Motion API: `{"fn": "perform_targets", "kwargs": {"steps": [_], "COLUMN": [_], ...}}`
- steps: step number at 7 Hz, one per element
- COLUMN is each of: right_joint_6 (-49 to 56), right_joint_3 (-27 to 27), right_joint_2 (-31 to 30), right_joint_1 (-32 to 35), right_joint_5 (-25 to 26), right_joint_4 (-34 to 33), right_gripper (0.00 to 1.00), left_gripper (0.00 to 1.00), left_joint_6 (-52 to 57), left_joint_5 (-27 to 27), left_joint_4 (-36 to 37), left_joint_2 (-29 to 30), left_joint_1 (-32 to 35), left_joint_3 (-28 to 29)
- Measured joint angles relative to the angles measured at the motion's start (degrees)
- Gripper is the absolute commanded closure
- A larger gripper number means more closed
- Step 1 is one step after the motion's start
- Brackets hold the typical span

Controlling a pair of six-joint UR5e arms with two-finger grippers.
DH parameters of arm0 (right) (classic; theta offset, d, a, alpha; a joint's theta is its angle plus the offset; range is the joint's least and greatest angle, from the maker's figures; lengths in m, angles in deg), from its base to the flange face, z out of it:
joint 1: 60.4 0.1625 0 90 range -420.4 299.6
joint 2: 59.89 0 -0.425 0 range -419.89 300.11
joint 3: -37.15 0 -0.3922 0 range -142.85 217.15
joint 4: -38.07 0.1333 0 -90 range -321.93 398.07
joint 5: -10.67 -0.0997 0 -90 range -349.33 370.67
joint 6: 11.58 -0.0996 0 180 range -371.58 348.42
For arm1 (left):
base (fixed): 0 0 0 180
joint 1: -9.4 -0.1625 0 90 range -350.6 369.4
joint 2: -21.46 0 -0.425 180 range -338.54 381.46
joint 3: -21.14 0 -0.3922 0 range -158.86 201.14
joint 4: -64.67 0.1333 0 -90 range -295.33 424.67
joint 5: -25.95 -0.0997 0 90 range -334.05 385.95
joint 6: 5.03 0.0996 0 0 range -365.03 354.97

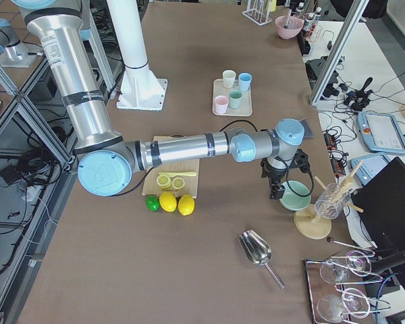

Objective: Place all cups on tray

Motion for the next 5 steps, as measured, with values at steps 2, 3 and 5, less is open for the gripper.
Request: {"fn": "perform_targets", "kwargs": {"steps": [2, 3, 5], "right_joint_6": [-0.6, -0.7, -0.6], "right_joint_3": [0.5, 0.7, 1.7], "right_joint_2": [-0.8, -1.4, -2.5], "right_joint_1": [0.1, 0.1, 0.1], "right_joint_5": [-1.6, -2.6, -3.0], "right_joint_4": [-0.1, -0.1, 0.3], "right_gripper": [0.0, 0.0, 0.0], "left_gripper": [0.02, 0.02, 0.02], "left_joint_6": [0.3, 0.4, 0.3], "left_joint_5": [0.1, 0.9, 6.6], "left_joint_4": [-1.1, -1.6, -2.2], "left_joint_2": [-0.2, -0.3, -0.4], "left_joint_1": [0.0, -0.1, -0.1], "left_joint_3": [-0.6, -0.5, 1.2]}}
